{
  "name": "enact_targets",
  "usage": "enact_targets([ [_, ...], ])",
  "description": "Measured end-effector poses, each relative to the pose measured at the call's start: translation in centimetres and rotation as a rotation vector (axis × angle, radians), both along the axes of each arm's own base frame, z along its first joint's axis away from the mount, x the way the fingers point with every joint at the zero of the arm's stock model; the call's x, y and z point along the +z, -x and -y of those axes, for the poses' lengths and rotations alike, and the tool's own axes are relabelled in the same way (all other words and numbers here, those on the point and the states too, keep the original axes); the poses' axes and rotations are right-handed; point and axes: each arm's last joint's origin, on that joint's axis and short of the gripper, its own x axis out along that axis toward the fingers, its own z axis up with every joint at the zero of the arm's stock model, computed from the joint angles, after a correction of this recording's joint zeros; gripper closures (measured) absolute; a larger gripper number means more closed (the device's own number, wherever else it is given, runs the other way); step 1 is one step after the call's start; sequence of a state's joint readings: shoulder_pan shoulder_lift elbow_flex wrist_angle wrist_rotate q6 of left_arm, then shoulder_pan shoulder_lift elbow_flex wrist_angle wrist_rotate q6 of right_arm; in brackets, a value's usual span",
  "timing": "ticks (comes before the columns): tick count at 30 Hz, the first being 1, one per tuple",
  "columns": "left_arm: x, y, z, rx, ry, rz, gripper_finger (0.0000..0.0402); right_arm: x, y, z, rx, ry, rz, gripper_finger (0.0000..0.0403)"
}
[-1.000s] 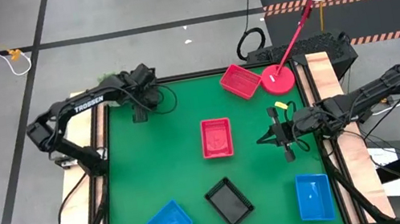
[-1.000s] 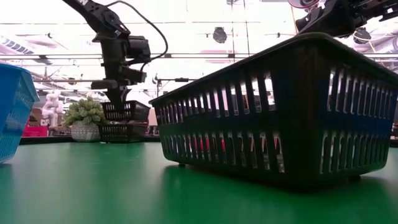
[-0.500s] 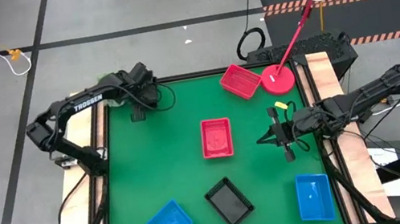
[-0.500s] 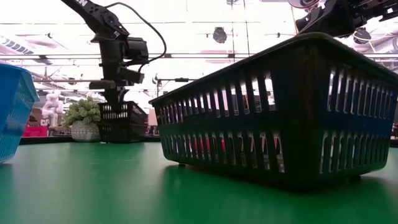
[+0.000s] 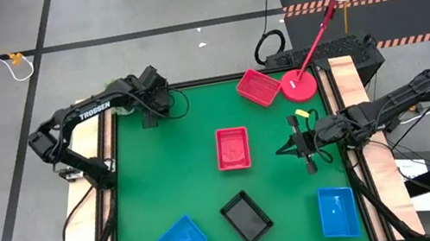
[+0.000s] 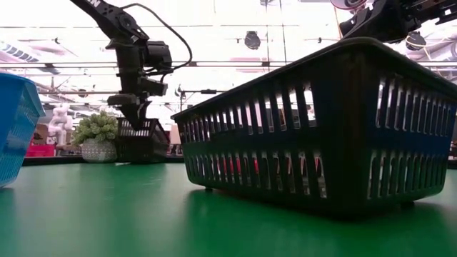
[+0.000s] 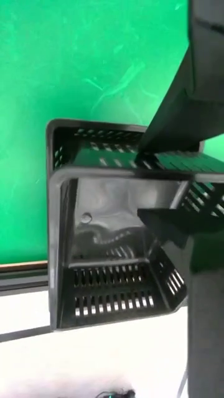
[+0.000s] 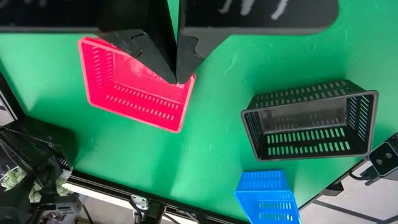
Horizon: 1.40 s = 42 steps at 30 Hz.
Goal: Stack baskets by color
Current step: Stack the top right black bin on the other top left black bin
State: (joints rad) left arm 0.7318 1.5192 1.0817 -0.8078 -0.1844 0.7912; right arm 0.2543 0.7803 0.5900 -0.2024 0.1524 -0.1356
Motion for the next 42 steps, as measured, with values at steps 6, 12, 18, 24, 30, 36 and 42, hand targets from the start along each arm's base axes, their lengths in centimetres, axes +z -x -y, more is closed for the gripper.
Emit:
enact_targets([
  [6,0.0,-0.2,0.4,0.011,0.012,0.0,0.0198,0.0,0.0,0.0,0.0,0.0,0.0,0.0403],
  [12,0.0,-0.4,0.9,0.022,0.023,0.0,0.0186,0.0,0.0,0.0,0.0,0.0,0.0,0.0403],
  [18,1.3,-0.4,2.4,0.055,0.019,0.046,0.0192,0.0,0.0,0.0,0.0,0.0,0.0,0.0403],
  [24,1.8,-0.5,2.7,0.109,0.013,0.092,0.0272,0.0,0.0,0.0,0.0,0.0,0.001,0.0403],
  [30,0.7,-0.4,1.7,0.16,0.047,0.066,0.0387,0.0,0.0,0.0,-0.001,-0.003,0.0,0.0403],
  [36,-0.6,-0.7,1.0,0.19,0.08,0.044,0.0384,0.0,0.0,0.0,-0.001,-0.003,0.0,0.0403],
  [42,-1.9,-1.2,0.7,0.187,0.119,0.022,0.0398,0.0,0.0,0.0,-0.001,-0.003,-0.001,0.0403],
])
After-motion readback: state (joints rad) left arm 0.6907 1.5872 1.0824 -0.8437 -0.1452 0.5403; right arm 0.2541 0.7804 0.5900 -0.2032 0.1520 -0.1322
